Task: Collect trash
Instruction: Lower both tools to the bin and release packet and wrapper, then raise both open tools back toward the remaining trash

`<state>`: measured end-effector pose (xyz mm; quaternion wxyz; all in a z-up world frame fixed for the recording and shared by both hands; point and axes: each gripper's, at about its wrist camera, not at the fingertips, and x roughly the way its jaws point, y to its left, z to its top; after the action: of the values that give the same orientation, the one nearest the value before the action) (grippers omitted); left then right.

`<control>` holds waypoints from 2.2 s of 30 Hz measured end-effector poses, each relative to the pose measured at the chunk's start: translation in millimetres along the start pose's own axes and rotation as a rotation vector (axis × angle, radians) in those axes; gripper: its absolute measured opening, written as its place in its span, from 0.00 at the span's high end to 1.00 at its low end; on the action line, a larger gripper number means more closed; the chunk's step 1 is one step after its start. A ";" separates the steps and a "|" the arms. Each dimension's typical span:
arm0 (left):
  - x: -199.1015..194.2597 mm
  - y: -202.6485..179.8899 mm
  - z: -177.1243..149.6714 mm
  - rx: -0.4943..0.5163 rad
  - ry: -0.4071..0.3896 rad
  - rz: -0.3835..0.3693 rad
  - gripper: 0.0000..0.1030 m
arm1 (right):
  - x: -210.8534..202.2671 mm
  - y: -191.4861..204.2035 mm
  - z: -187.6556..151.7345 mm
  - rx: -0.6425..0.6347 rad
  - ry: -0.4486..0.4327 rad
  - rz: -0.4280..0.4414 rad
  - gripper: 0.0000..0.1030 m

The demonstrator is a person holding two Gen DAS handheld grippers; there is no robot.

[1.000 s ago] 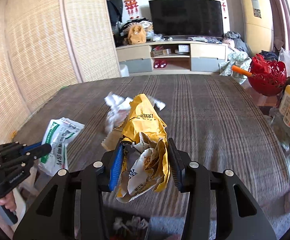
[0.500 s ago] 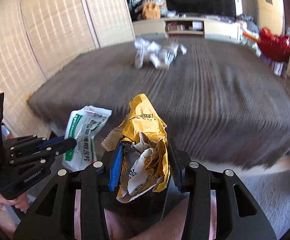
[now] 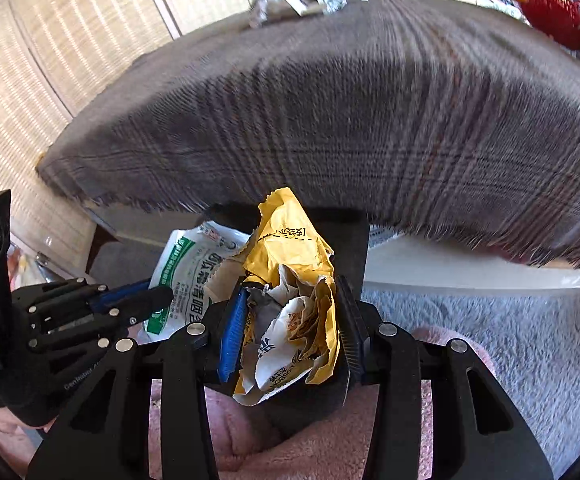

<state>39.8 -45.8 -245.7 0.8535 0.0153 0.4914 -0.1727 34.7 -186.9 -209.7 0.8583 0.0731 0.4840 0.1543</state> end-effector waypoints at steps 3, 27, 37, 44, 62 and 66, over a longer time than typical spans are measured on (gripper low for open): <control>11.9 1.1 0.9 -0.002 0.029 -0.006 0.92 | 12.3 -2.7 1.4 0.017 0.023 0.003 0.57; -30.4 27.2 19.3 -0.007 -0.051 0.061 0.08 | -23.3 -23.3 33.9 0.079 -0.082 -0.045 0.03; -53.1 20.9 66.4 0.007 -0.155 0.113 0.08 | -61.9 -30.1 81.8 0.046 -0.201 -0.088 0.03; -58.9 34.0 119.8 -0.005 -0.174 0.132 0.08 | -62.8 -41.9 132.6 0.061 -0.235 -0.128 0.03; -24.5 41.2 238.0 0.021 -0.201 0.092 0.09 | -21.4 -36.3 264.9 0.088 -0.206 -0.092 0.08; -16.8 38.6 254.9 0.043 -0.216 0.072 0.19 | 2.6 -37.4 281.5 0.111 -0.163 -0.060 0.27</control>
<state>256.6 -54.6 -105.4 0.9065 0.0324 0.3921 -0.1531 283.4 -214.5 -75.5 0.8937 0.1181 0.4222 0.0951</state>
